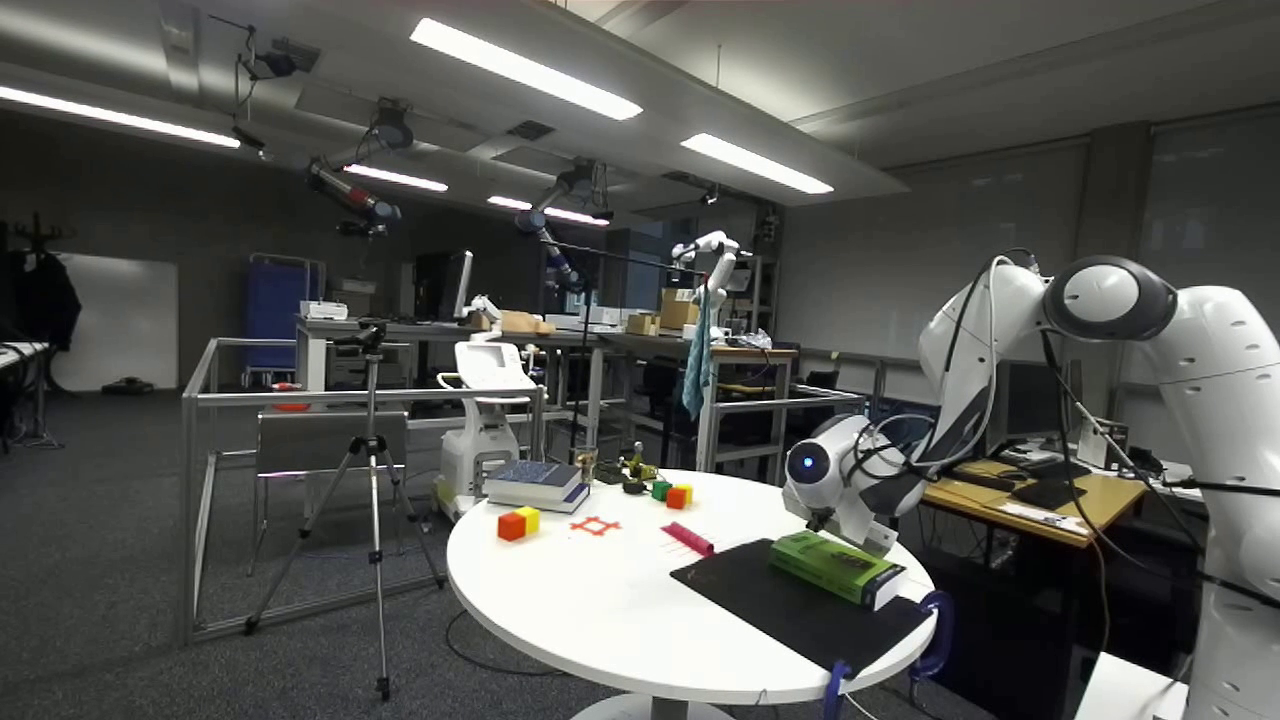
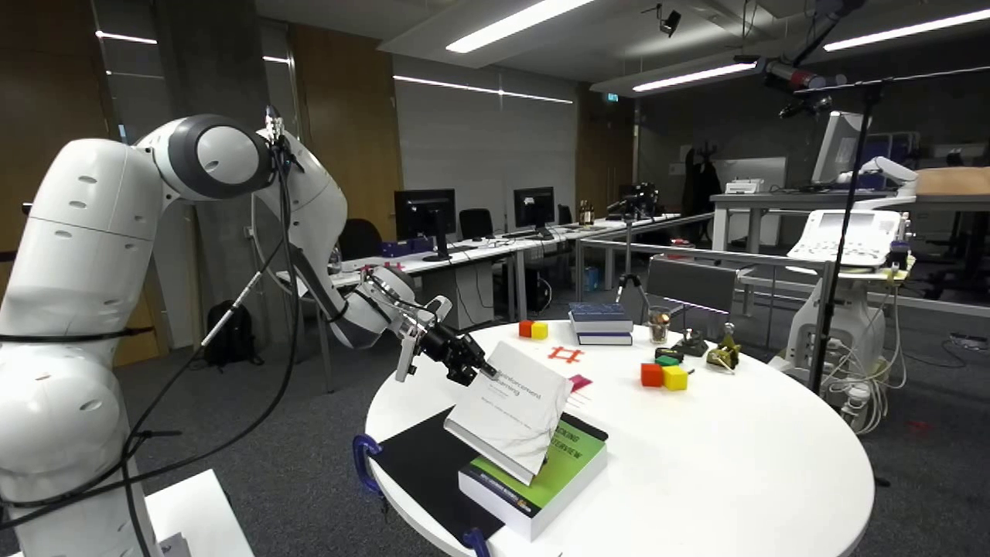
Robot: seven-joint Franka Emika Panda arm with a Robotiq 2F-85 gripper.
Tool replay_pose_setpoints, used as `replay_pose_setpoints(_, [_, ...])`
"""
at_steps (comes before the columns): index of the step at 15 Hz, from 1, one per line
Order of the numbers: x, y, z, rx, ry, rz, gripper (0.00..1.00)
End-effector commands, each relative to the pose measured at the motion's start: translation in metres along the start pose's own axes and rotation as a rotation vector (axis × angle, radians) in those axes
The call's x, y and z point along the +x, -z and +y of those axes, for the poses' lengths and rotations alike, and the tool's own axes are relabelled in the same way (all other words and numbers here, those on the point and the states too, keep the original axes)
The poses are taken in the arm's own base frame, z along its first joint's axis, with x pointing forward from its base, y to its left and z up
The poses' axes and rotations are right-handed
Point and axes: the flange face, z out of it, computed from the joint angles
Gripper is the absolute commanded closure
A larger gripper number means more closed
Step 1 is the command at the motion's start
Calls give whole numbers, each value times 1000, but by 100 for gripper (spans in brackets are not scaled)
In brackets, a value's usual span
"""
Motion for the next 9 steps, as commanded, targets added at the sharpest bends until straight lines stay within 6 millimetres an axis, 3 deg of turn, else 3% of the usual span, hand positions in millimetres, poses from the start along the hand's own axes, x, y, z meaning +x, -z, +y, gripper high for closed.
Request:
replay_pose_setpoints(1, [3, -1, 3, 8, -19, -17, 84])
replay_pose_setpoints(3, [2, -8, 3, 26, -33, -46, 84])
replay_pose_setpoints(9, [9, -32, 42, 50, -85, -131, 84])
